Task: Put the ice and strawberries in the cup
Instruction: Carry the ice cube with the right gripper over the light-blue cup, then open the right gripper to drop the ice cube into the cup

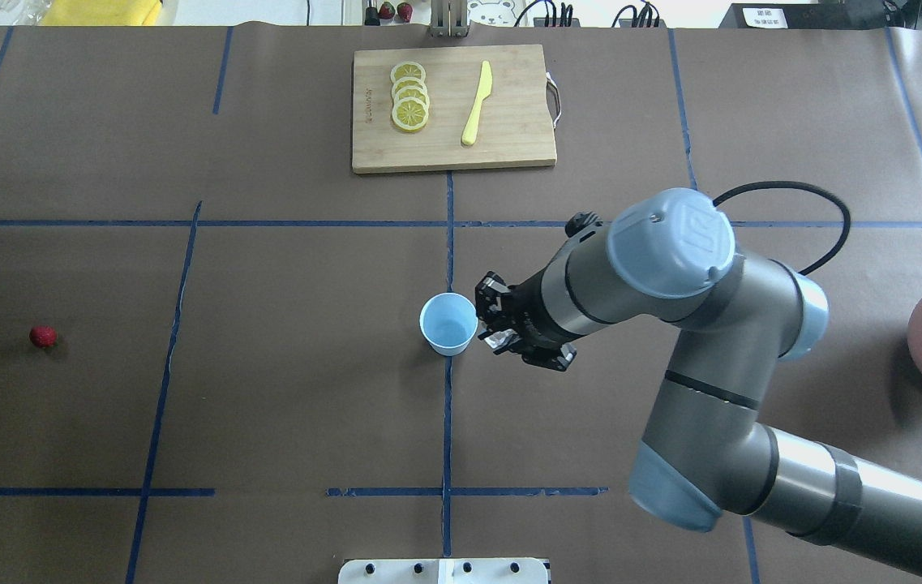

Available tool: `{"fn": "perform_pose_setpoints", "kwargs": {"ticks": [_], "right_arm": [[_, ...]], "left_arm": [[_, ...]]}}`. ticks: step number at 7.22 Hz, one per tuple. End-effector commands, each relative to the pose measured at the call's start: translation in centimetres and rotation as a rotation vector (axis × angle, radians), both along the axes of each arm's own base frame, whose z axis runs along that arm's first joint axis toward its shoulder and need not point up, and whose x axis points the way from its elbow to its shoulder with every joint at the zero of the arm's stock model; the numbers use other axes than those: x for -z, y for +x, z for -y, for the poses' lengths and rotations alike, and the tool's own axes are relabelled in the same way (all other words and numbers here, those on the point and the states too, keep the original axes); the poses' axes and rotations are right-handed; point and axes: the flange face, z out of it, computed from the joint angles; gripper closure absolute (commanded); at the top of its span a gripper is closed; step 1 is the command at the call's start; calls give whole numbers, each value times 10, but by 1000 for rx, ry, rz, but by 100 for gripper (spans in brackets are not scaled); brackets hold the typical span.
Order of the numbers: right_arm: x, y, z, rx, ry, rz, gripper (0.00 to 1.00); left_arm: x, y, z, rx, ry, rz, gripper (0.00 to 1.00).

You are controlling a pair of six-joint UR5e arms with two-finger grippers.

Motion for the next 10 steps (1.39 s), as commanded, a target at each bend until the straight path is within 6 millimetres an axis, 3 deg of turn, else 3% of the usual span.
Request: {"fn": "perform_pose_setpoints", "kwargs": {"ticks": [1, 4, 5, 6, 8, 10], "right_arm": [[20, -38, 10, -52, 8, -11, 99], [23, -56, 21, -75, 10, -34, 97], [19, -55, 21, -75, 8, -38, 90], [18, -55, 21, -72, 11, -40, 49], [18, -55, 21, -72, 13, -40, 35], [19, -55, 21, -73, 12, -40, 35]], "left_arm": [[1, 1, 0, 0, 7, -10, 0], [1, 1, 0, 1, 6, -17, 0], [1, 1, 0, 1, 6, -17, 0], [1, 1, 0, 1, 6, -17, 0], [-3, 1, -5, 1, -3, -17, 0], [-3, 1, -5, 1, -4, -23, 0]]}}
